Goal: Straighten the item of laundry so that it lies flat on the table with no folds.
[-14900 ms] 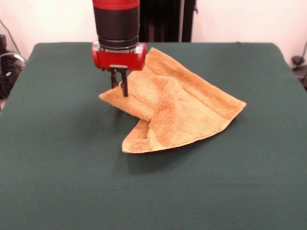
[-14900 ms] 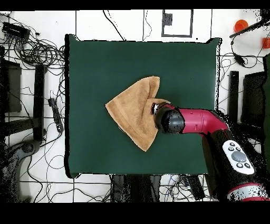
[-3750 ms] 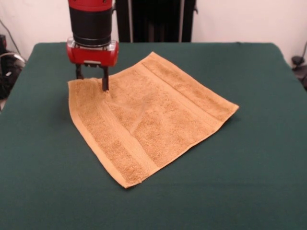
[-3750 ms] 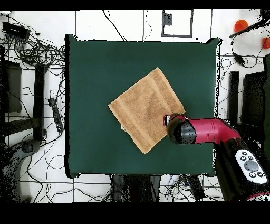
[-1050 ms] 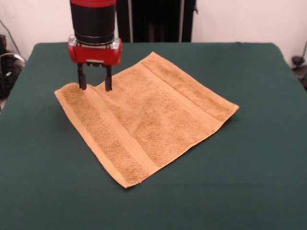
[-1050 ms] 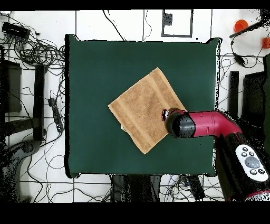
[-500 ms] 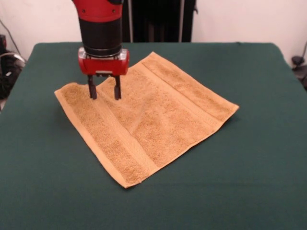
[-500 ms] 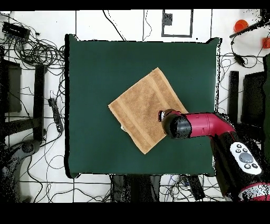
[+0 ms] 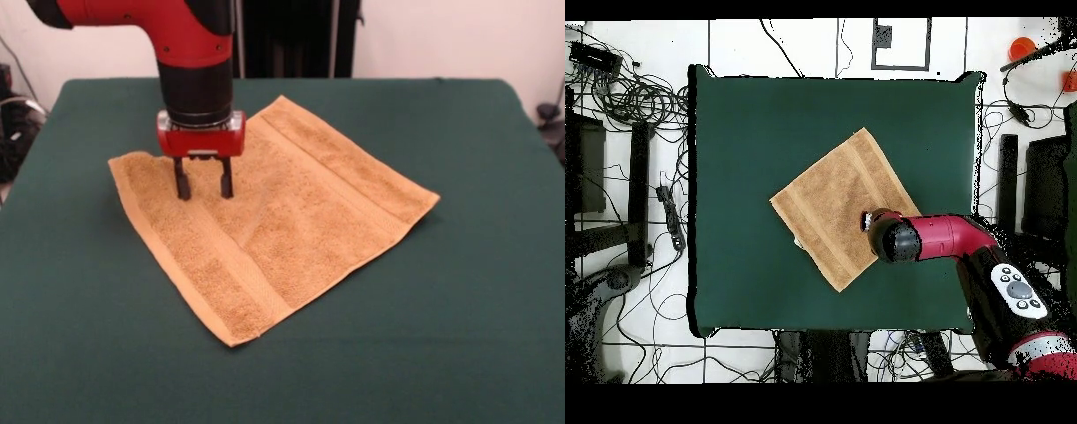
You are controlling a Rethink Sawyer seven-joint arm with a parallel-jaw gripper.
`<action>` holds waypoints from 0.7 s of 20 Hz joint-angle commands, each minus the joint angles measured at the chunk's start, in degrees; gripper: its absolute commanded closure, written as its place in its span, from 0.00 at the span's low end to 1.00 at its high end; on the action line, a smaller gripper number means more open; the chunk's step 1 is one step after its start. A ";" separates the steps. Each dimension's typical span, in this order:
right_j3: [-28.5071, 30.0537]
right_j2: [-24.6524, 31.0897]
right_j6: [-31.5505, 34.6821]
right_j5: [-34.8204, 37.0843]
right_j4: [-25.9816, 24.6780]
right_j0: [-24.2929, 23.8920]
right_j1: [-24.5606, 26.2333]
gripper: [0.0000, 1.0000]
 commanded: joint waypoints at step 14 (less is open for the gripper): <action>-5.77 6.00 -12.38 1.78 -4.22 0.31 4.07 0.00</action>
